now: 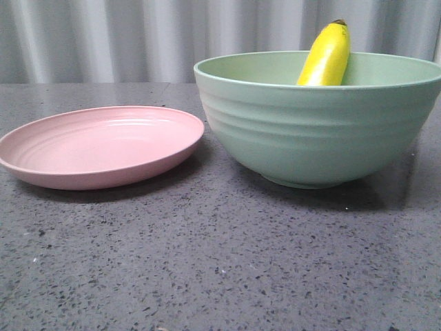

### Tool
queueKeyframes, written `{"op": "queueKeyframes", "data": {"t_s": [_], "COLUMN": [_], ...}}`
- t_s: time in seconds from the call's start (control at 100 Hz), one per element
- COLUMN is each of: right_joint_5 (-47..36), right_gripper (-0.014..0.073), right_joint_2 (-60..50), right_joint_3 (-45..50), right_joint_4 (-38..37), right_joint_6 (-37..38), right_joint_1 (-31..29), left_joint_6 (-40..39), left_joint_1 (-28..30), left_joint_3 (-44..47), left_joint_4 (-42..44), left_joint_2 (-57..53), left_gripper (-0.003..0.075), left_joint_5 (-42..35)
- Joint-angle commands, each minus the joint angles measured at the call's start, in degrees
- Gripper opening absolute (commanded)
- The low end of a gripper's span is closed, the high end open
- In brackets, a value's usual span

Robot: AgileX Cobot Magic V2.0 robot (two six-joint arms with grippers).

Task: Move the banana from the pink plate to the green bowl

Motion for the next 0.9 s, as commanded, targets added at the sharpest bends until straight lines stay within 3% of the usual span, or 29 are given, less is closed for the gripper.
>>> {"op": "queueKeyframes", "data": {"t_s": [0.0,0.1,0.32,0.89], "right_joint_5": [-3.9,-3.9,-3.8,-3.8], "right_gripper": [-0.0064,-0.0064,-0.0064,-0.0064], "right_joint_2": [0.4,0.4,0.4,0.4], "right_joint_3": [-1.3,-1.3,-1.3,-1.3], "right_joint_4": [0.4,0.4,0.4,0.4], "right_joint_6": [-0.3,-0.3,-0.3,-0.3], "right_joint_1": [0.1,0.1,0.1,0.1], "left_joint_6": [-4.0,-4.0,-4.2,-4.4], "left_joint_1": [4.2,8.0,9.5,9.6], "left_joint_3": [0.4,0.4,0.5,0.5], "left_joint_4": [6.7,10.3,10.0,9.7], "left_joint_2": [-1.9,-5.6,-5.5,-5.5], "left_gripper": [-0.002,-0.002,-0.002,-0.002], "left_joint_5": [-0.6,4.8,20.7,20.8]}}
